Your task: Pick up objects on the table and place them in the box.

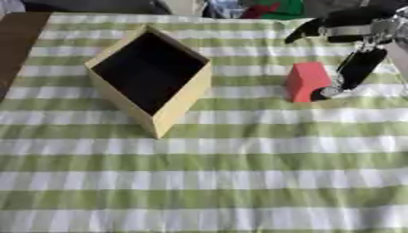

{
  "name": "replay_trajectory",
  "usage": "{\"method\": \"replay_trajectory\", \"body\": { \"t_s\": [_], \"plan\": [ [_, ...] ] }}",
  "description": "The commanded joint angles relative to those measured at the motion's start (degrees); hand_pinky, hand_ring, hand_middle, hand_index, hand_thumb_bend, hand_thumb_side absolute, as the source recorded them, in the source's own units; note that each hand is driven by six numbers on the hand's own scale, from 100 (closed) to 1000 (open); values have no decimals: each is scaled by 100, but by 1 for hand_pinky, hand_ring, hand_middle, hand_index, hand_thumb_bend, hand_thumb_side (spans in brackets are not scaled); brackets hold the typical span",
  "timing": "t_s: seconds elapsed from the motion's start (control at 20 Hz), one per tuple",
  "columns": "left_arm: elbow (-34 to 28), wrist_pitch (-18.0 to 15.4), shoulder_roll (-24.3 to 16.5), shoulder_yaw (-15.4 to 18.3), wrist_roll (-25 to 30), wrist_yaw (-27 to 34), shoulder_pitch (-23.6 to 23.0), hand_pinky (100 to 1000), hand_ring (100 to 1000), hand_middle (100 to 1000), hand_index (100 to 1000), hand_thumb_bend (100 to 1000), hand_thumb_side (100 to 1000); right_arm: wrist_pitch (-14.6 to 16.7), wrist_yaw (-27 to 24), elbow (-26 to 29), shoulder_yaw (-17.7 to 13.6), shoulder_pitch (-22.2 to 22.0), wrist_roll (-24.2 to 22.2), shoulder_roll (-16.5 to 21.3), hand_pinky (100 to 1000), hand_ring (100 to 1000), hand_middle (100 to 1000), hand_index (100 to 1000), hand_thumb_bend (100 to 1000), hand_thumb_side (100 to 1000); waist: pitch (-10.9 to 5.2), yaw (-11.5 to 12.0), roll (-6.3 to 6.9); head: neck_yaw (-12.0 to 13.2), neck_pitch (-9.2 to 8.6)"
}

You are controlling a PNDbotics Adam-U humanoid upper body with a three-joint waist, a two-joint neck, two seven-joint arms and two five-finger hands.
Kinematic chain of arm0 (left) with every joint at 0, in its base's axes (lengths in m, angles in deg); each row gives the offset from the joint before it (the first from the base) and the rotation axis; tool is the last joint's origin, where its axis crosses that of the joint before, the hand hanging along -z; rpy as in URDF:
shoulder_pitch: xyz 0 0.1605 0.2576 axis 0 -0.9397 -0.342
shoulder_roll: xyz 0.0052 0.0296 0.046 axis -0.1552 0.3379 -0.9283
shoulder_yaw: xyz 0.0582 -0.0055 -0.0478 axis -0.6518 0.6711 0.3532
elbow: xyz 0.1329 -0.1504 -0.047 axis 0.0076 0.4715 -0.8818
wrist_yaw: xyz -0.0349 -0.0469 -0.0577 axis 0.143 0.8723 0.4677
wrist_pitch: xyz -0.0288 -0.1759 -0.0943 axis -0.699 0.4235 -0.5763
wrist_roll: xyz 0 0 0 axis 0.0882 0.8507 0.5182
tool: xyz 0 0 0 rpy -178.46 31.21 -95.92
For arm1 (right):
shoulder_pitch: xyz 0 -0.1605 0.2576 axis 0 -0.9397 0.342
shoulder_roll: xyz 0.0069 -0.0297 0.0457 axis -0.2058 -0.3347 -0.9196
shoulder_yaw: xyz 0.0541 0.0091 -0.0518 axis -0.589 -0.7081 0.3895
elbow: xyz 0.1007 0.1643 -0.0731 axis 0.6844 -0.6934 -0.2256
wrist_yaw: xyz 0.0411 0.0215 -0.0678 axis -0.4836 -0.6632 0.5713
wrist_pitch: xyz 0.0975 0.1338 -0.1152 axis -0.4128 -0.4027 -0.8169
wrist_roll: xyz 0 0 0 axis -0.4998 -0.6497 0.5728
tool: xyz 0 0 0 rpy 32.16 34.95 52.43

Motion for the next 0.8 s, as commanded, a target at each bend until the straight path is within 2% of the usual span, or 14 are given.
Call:
{"method": "replay_trajectory", "body": {
  "t_s": [0.05, 0.25, 0.8],
  "plan": [
    [-99, -4, -90, 19, 27, 7, 33, 1000, 479, 496, 743, 100, 118, 5, 219, -197, -224, 163, -289, 5, 1000, 1000, 958, 1000, 599, 317, -76, 12, 15, 15, -44],
    [-99, -4, -74, 20, 34, 9, 39, 1000, 479, 495, 743, 100, 119, -7, 410, -495, -379, 220, -543, -117, 1000, 1000, 956, 1000, 591, 313, -37, 38, 19, 15, -63],
    [-99, -2, -23, 19, 50, 18, 53, 1000, 477, 494, 742, 100, 125, 68, 774, -1236, -516, 289, -568, -418, 1000, 1000, 951, 1000, 581, 302, 44, 97, 32, -3, -120]
  ]
}}
